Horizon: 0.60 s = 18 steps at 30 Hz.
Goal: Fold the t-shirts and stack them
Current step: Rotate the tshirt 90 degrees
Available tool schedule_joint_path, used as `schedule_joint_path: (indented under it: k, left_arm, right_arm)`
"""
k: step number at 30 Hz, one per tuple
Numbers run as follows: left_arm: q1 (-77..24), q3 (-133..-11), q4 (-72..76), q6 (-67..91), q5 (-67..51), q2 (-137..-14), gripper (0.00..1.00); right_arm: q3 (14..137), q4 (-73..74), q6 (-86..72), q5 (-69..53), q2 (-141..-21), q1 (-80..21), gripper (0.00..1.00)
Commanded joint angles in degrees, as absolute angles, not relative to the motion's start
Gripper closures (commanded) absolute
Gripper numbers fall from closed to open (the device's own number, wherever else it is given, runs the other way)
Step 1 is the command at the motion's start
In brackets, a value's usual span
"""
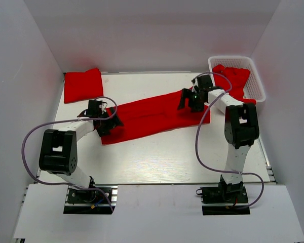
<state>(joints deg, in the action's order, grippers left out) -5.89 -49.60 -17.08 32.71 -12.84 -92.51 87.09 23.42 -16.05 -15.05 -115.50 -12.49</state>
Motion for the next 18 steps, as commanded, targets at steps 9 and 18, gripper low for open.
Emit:
schedule_joint_path:
  k: [9, 18]
  left_arm:
    - [-14.31, -36.57, -19.51, 40.59, -23.63, -87.37, 0.00]
    - [-32.67, -36.46, -23.03, 46.49, -32.60, -86.66, 0.00]
  right_arm:
    - [97.24, 24.70, -17.05, -17.93, -127.69, -12.74, 0.10]
    - [124.71, 10.86, -23.72, -29.88, -149.66, -13.88, 0.10]
